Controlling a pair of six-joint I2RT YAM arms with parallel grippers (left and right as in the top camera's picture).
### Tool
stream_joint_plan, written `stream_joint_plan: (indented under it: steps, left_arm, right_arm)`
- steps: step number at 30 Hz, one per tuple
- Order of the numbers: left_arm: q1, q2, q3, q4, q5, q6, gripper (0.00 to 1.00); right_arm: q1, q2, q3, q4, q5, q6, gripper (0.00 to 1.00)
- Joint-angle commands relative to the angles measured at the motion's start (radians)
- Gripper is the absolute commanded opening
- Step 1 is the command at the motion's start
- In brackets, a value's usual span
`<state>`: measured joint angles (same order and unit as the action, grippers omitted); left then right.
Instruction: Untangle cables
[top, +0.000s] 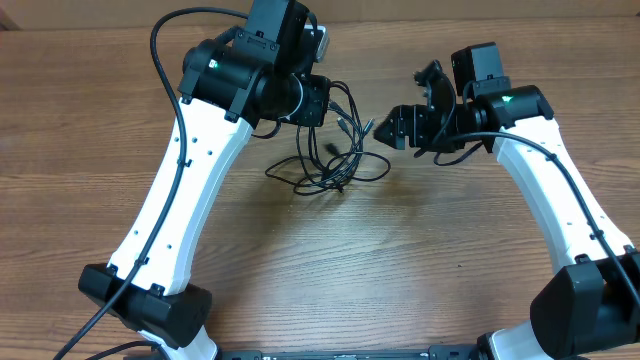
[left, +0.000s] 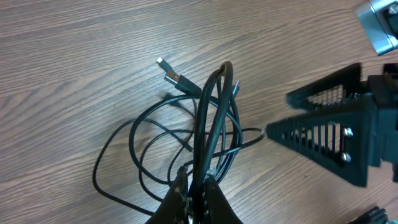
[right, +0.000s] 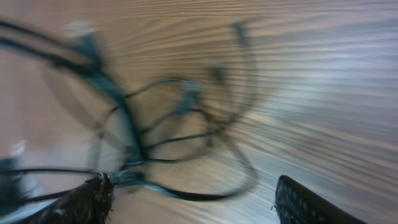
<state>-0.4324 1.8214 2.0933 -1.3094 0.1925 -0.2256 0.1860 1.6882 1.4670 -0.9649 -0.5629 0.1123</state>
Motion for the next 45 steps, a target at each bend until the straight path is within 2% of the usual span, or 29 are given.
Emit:
stream_joint_plan:
  steps: [1, 3, 6, 7, 15, 23, 27, 30, 32, 34, 36, 39, 45]
  left_arm:
    - [-0.007, -0.024, 0.01, 0.015, 0.061, 0.021, 0.04]
    - [-0.007, -0.024, 0.01, 0.027, 0.085, 0.021, 0.04]
    - [-0.006, -0.024, 0.01, 0.05, 0.134, 0.021, 0.04]
    - [-0.006, -0.024, 0.01, 0.056, 0.147, 0.021, 0.04]
    - [-0.006, -0.024, 0.01, 0.068, 0.176, 0.021, 0.04]
    - [-0.006, -0.025, 0.011, 0.077, 0.194, 0.021, 0.04]
    - [-0.006, -0.025, 0.011, 0.064, 0.113, 0.02, 0.04]
    - [-0.006, -0.024, 0.01, 0.03, -0.054, 0.003, 0.04]
    - [-0.005, -0.024, 0.01, -0.001, -0.208, -0.055, 0.04]
    - [-0.002, -0.024, 0.01, -0.033, -0.356, -0.114, 0.04]
    - [0.008, -0.024, 0.01, -0.054, -0.427, -0.146, 0.04]
    - [0.023, -0.024, 0.01, -0.08, -0.469, -0.191, 0.04]
    - [0.044, -0.024, 0.01, -0.095, -0.484, -0.202, 0.05]
  right_arm:
    - [0.021, -0.022, 0.01, 0.015, -0.167, -0.044, 0.74]
    - [0.036, -0.022, 0.01, 0.014, -0.134, -0.043, 0.67]
    - [0.053, -0.022, 0.01, 0.013, -0.051, -0.042, 0.46]
    - [0.058, -0.022, 0.01, 0.013, -0.027, -0.042, 0.42]
    - [0.077, -0.021, -0.009, 0.011, 0.051, -0.035, 0.37]
    - [0.077, -0.019, -0.052, 0.011, 0.07, -0.035, 0.04]
    - [0.076, -0.019, -0.052, 0.003, 0.069, -0.031, 0.04]
    - [0.064, -0.019, -0.052, -0.027, 0.106, -0.031, 0.04]
    - [0.05, -0.019, -0.052, -0.053, 0.187, 0.005, 0.04]
    - [0.027, -0.019, -0.052, -0.092, 0.344, 0.109, 0.04]
    - [0.006, -0.019, -0.052, -0.122, 0.445, 0.164, 0.04]
    - [-0.024, -0.019, -0.052, -0.141, 0.494, 0.199, 0.04]
    - [-0.037, -0.019, -0.052, -0.148, 0.499, 0.199, 0.04]
